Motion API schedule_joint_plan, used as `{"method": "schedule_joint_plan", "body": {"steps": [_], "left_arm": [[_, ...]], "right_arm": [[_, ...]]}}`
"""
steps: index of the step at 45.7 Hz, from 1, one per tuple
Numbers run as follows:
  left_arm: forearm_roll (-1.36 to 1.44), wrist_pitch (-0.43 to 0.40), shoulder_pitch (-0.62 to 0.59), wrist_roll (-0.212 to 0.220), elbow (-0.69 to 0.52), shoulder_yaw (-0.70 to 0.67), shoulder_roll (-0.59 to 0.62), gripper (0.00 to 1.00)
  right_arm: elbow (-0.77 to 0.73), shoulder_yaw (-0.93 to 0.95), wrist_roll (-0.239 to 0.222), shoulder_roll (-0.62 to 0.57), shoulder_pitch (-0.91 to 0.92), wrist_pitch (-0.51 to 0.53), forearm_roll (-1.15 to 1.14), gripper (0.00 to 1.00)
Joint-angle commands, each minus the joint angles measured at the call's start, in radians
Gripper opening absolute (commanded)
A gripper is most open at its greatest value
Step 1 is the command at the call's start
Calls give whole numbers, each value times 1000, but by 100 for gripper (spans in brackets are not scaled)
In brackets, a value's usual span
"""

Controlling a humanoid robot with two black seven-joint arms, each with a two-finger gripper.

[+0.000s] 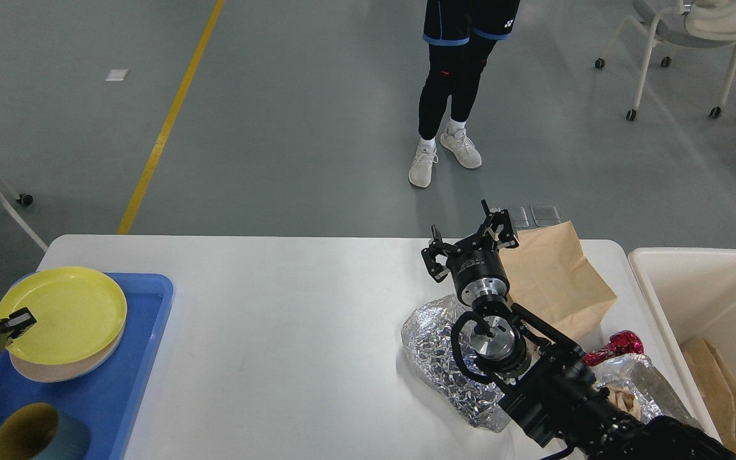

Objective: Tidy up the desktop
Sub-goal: 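Open the left gripper and withdraw it upward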

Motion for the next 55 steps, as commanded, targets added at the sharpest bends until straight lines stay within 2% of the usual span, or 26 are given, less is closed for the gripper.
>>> {"method": "schedule_joint_plan", "body": {"steps": [1,4,5,10,13,16,25,34,41,50,55], "left_arm": [[-1,1,29,1,10,-7,-18,4],[-1,2,34,-1,11,-7,-18,9],[-1,2,35,-1,11,-5,-18,17],[1,2,31,-2,11,-7,-18,44],[1,-2,29,-1,11,-7,-16,66],[1,-10,26,1,10,-7,-12,96],[1,-57,11,12,-4,-10,-6,97],[5,-281,-86,-1,-18,-50,65,97],[1,-376,-95,5,-24,-243,166,97],[-1,-409,-69,3,-24,-615,185,97],[-1,-427,-58,-8,-35,-738,175,97]], "right_arm": [[0,0,0,0,1,0,0,100],[0,1,0,0,1,1,0,100],[0,1,0,0,1,0,0,100],[0,0,0,0,1,0,0,100],[0,0,0,0,1,0,0,100],[0,1,0,0,1,1,0,100],[0,0,0,0,1,1,0,100],[0,0,0,0,-1,1,0,100],[0,0,0,0,1,0,0,100],[0,0,0,0,1,0,0,100],[0,0,0,0,1,0,0,100]]}}
